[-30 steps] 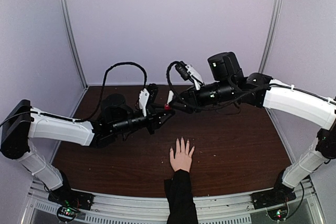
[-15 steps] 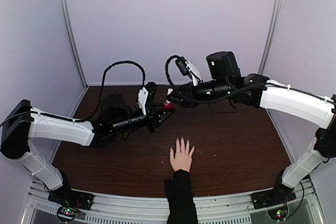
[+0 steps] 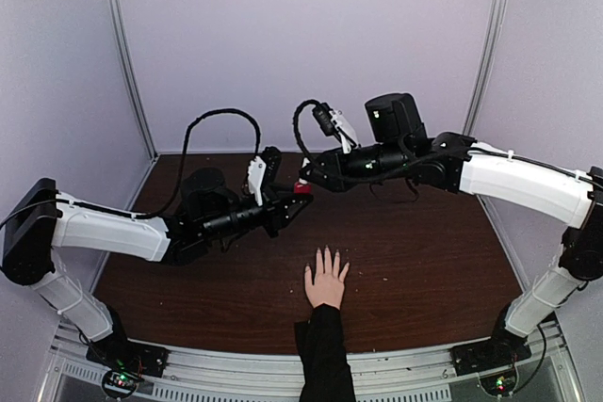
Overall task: Paint the nails
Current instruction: Pass from the left arm to the right, then unscrew the nail polish bottle cap from the nail polish bottle.
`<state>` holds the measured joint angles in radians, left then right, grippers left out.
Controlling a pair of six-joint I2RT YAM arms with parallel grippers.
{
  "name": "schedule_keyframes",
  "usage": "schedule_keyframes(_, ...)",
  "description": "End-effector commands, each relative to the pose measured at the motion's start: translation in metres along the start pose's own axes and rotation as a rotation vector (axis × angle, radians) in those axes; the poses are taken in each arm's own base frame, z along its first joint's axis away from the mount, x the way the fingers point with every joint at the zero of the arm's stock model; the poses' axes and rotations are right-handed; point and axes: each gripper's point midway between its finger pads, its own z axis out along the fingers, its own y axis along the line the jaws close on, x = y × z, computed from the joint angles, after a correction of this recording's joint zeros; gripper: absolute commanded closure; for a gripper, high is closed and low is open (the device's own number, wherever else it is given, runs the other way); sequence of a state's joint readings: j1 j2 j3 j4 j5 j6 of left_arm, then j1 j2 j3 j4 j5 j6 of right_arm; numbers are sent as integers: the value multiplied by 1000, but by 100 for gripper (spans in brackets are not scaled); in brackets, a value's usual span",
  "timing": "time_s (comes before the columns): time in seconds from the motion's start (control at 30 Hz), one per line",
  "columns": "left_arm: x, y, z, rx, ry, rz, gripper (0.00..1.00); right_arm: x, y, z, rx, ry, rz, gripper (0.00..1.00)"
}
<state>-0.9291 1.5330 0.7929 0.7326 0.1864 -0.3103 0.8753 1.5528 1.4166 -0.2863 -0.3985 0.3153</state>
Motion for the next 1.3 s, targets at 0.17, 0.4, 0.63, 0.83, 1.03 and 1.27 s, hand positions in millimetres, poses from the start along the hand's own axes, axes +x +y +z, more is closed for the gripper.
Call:
schedule_keyframes(0.17, -16, 0, 6, -6, -20, 3, 84, -18, 5, -3, -6, -45, -19, 100)
schedule_keyframes(0.4, -17, 3, 3, -21, -22, -2, 71, -12, 0, -5, 24, -30, -34, 100)
schedule_keyframes(0.63, -16, 4, 4, -27, -26, 4, 72, -9, -2, -4, 30, -22, -32, 100)
schedule_keyframes(0.83, -17, 7, 2, -50, -29, 4, 95, -8, -6, -5, 57, -15, -39, 100)
schedule_keyframes(1.03, -24, -7, 2, 28, -46, 12, 100, -13, 5, -8, 5, -22, -77, 100)
schedule_keyframes(1.27, -38, -29, -3, 149, -93, 22, 100, -21, 32, -19, -122, -41, -148, 100)
